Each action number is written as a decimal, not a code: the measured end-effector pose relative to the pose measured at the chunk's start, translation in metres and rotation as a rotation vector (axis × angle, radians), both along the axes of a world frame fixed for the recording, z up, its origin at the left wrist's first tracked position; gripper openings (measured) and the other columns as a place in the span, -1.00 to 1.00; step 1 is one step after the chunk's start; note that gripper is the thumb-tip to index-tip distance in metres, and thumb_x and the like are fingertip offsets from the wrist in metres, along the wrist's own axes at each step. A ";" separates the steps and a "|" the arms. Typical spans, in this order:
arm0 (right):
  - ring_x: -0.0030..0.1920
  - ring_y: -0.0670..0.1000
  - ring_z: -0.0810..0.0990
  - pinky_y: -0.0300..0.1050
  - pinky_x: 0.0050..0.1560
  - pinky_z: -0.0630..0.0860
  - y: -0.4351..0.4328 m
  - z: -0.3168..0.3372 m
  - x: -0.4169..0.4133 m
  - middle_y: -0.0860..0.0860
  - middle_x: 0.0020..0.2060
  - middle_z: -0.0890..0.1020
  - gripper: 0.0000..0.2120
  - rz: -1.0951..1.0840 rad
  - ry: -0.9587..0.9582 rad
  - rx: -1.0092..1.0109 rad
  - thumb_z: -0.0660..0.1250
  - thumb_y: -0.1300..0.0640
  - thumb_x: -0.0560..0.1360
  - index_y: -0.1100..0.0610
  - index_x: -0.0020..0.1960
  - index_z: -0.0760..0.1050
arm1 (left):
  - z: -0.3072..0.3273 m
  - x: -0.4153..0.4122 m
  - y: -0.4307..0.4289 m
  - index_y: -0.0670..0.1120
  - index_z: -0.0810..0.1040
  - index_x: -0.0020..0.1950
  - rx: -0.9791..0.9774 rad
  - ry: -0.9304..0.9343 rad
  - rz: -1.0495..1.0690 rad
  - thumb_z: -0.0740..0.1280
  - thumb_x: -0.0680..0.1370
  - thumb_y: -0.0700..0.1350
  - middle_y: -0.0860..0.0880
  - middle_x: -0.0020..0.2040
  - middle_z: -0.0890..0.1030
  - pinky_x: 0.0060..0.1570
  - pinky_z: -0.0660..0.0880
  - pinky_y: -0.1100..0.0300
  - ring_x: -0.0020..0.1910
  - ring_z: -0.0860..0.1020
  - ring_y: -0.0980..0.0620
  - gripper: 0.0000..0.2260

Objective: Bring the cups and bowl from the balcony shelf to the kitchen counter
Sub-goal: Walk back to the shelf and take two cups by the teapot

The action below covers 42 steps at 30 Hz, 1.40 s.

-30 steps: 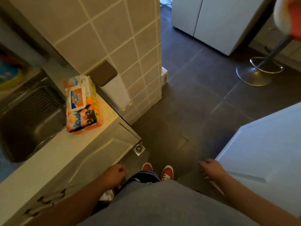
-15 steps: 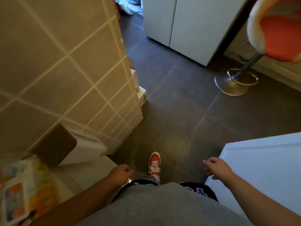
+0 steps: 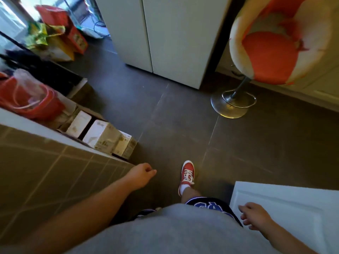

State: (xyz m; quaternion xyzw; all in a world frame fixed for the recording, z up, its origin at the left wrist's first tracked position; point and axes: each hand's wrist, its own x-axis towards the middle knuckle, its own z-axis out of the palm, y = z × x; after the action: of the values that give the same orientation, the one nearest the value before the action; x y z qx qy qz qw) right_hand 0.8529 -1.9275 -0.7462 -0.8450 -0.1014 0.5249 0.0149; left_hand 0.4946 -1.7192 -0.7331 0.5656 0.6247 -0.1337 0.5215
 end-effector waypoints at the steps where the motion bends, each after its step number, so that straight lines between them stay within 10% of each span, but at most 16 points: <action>1: -0.47 0.07 0.44 -0.24 -0.45 0.29 0.020 -0.001 0.010 0.17 -0.38 0.54 -0.79 0.020 0.002 -0.001 0.30 0.12 0.55 0.21 -0.20 0.43 | -0.001 0.005 0.013 0.09 0.53 -0.03 -0.006 0.021 -0.001 0.29 0.57 0.08 -0.01 -0.11 0.63 -0.19 0.54 0.20 -0.14 0.62 0.07 -0.90; 8: -0.44 0.05 0.46 -0.19 -0.48 0.31 0.201 0.008 0.053 0.15 -0.37 0.54 -0.80 0.277 0.049 0.125 0.27 0.16 0.58 0.26 -0.17 0.48 | -0.003 0.000 0.070 0.00 0.55 0.18 -0.049 0.147 0.117 0.29 0.58 0.04 0.00 0.03 0.63 -0.01 0.52 0.16 -0.04 0.59 0.09 -0.78; 20: -0.48 0.05 0.52 -0.21 -0.47 0.37 0.507 -0.008 0.014 0.11 -0.40 0.61 -0.77 0.552 0.013 0.320 0.32 0.13 0.53 0.18 -0.27 0.46 | -0.021 -0.042 0.175 0.09 0.51 -0.15 -0.123 0.232 0.372 0.29 0.56 0.09 0.08 -0.17 0.59 -0.33 0.34 0.27 -0.20 0.55 0.15 -0.86; 42: -0.54 0.06 0.48 -0.27 -0.56 0.33 0.821 -0.026 -0.002 0.12 -0.47 0.59 -0.75 0.627 -0.045 0.082 0.34 0.12 0.52 0.21 -0.29 0.48 | -0.001 -0.066 0.569 -0.05 0.56 0.07 0.002 0.048 0.672 0.28 0.59 0.05 -0.06 -0.05 0.63 -0.03 0.59 0.08 -0.09 0.61 0.01 -0.79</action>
State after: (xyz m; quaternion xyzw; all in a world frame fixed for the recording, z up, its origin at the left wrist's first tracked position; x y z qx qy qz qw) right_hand 0.8514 -1.1066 -0.7723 -0.7826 -0.3784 0.4805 -0.1159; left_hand 0.4286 -1.1504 -0.7338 0.3251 0.7885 0.0330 0.5210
